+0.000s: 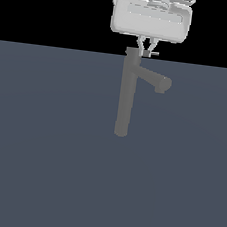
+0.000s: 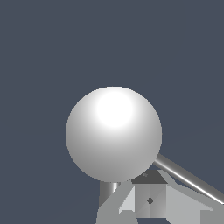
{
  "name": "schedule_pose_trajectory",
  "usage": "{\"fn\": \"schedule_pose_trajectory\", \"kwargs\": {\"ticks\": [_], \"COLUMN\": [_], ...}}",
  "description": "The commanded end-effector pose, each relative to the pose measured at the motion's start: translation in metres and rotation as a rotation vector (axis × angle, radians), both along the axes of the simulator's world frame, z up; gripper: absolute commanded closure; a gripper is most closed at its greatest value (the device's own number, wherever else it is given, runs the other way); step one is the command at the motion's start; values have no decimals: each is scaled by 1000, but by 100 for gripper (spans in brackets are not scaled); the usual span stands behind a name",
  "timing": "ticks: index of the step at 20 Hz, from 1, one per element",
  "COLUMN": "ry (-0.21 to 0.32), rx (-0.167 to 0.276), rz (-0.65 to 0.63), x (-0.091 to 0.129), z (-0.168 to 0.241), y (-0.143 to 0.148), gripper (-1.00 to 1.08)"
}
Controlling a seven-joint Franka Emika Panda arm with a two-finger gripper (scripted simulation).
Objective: Turn on the faucet by rotating a designated handle.
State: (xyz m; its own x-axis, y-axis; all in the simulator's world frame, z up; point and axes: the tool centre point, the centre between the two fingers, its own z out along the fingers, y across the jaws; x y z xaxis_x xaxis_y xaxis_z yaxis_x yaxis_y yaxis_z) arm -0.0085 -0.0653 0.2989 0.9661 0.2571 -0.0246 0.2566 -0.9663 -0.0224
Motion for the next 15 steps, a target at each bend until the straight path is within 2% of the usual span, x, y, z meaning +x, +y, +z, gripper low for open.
{"fn": "schedule_pose_trajectory", "kwargs": {"ticks": [1,15], "ry": [-13,-28], "rx": [-5,-15], "rz": [-7,-36], "x": [13,52], "z": [0,1], "y": [-6,-29], "gripper": [108,108]}}
